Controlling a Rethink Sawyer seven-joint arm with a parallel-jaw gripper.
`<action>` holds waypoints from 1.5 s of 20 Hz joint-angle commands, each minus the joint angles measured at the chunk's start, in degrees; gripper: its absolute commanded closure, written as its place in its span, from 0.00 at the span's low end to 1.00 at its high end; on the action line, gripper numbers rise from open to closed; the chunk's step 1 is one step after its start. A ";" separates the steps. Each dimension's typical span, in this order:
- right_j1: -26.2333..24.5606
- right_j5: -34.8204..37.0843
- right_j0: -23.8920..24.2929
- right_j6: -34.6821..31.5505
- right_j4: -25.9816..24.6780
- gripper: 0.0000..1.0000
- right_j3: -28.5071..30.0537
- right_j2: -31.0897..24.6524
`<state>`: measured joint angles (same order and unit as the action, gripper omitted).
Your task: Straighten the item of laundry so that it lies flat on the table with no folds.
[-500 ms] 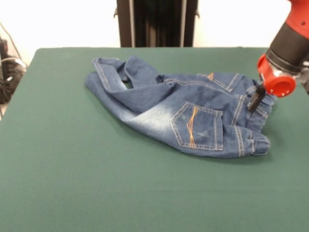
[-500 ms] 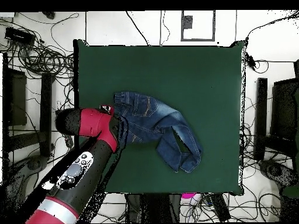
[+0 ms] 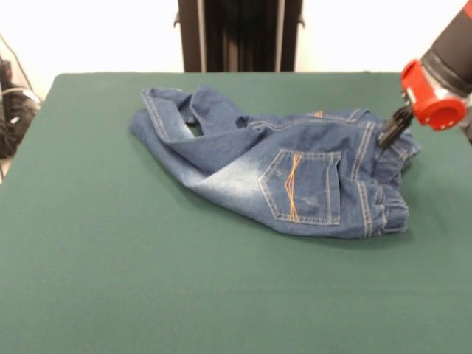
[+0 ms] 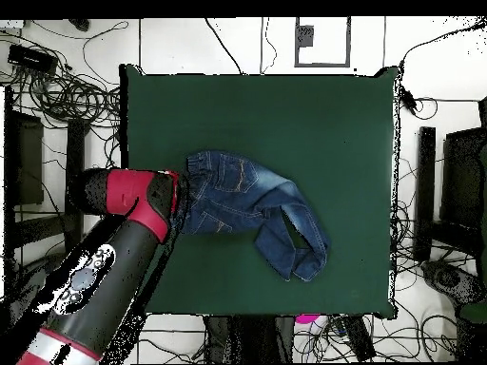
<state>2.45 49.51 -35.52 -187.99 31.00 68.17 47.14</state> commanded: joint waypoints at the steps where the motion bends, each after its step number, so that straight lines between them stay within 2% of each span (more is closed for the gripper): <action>1: -0.54 8.26 -1.56 -11.17 -1.33 1.00 -2.69 -1.24; 6: 1.41 11.47 -1.94 -8.53 -3.26 1.00 -1.98 0.16; 7: 1.07 13.70 -1.73 -8.30 -3.89 1.00 -3.94 1.01; 13: 4.95 18.53 -2.99 -1.74 -10.45 1.00 -1.10 4.36; 21: 13.82 14.27 -3.79 6.21 -19.34 1.00 7.15 2.97; 25: 19.09 12.37 -3.28 8.14 -21.54 1.00 11.30 0.07; 30: 23.32 10.56 -3.00 9.72 -25.18 1.00 14.49 -1.25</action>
<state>18.79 60.51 -38.01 -187.99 11.13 73.43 51.77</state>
